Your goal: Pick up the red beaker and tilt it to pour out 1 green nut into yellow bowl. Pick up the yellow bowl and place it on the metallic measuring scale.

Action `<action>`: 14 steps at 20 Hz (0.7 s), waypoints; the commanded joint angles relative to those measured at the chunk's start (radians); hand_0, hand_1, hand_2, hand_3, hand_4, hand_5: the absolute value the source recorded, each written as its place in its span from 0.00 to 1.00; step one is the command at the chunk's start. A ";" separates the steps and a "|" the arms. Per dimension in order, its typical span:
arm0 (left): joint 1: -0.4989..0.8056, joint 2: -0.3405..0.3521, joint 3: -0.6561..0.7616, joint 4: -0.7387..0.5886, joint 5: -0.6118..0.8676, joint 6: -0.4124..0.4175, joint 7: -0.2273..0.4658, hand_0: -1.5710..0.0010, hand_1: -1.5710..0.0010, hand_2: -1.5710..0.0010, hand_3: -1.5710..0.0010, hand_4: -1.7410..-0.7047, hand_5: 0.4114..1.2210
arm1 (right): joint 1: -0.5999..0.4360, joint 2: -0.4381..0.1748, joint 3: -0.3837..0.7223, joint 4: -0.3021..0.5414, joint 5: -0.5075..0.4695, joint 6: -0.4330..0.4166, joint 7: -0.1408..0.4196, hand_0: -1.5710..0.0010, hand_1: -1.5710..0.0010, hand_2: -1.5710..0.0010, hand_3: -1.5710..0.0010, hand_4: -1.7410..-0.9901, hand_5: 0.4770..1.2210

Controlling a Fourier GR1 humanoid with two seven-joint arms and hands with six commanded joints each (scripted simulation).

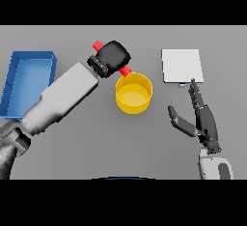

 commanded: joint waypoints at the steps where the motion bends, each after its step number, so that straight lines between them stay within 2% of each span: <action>1: -0.008 0.004 -0.021 0.012 -0.017 0.007 -0.027 0.00 0.00 0.00 0.07 0.01 1.00 | 0.003 0.003 0.004 0.001 0.011 -0.008 -0.012 1.00 1.00 1.00 1.00 0.69 0.18; 4: -0.061 0.010 -0.086 0.024 -0.081 -0.015 -0.068 0.00 0.00 0.00 0.04 0.01 1.00 | 0.011 0.004 0.007 0.000 0.033 -0.024 -0.023 1.00 1.00 1.00 1.00 0.71 0.14; 8: -0.114 0.014 -0.178 0.051 -0.174 0.004 -0.111 0.00 0.00 0.00 0.02 0.00 1.00 | 0.000 0.003 0.002 0.005 0.027 -0.023 -0.019 1.00 1.00 1.00 1.00 0.77 0.12; 11: -0.138 0.014 -0.229 0.058 -0.217 0.002 -0.138 0.00 0.00 0.00 0.01 0.00 1.00 | 0.010 0.007 0.004 -0.004 0.018 -0.018 -0.044 1.00 1.00 1.00 1.00 0.79 0.12; 14: -0.163 -0.002 -0.287 0.086 -0.275 0.023 -0.151 0.00 0.00 0.00 0.00 0.01 1.00 | -0.008 0.010 0.000 -0.002 0.024 -0.032 -0.010 1.00 1.00 1.00 1.00 0.81 0.12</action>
